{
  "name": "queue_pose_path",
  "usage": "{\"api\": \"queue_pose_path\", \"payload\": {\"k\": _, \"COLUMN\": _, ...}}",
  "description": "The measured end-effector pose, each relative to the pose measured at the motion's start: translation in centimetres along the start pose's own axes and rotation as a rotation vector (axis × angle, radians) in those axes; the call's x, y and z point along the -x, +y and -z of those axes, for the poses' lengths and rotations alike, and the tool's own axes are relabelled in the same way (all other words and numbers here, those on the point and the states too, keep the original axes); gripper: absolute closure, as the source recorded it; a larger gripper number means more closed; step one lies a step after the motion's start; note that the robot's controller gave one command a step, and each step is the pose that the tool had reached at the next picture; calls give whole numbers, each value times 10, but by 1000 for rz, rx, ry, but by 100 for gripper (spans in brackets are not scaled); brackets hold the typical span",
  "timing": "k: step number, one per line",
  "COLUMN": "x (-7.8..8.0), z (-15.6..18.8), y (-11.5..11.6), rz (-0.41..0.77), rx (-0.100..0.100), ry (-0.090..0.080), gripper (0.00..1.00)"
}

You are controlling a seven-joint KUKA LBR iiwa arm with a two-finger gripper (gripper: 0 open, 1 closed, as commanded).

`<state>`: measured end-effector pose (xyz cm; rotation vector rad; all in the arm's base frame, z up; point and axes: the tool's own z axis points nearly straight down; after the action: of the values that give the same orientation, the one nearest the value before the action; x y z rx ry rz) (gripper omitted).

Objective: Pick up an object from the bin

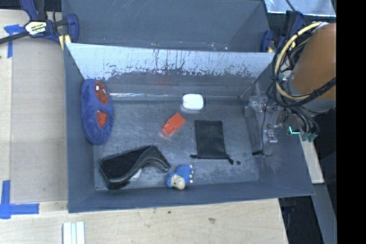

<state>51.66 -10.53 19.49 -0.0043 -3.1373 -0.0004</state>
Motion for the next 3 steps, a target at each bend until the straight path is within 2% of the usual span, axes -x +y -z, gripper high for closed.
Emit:
{"api": "queue_pose_path", "payload": {"k": 1, "x": 41, "z": 18, "y": -10, "rz": 247, "rx": -3, "ry": -12, "gripper": 0}}
{"api": "queue_pose_path", "payload": {"k": 2, "x": -9, "z": -34, "y": 69, "rz": 237, "rx": 1, "ry": 2, "gripper": 0}}
{"api": "queue_pose_path", "payload": {"k": 3, "x": 75, "z": -109, "y": 115, "rz": 415, "rx": 1, "ry": -8, "gripper": 0}}
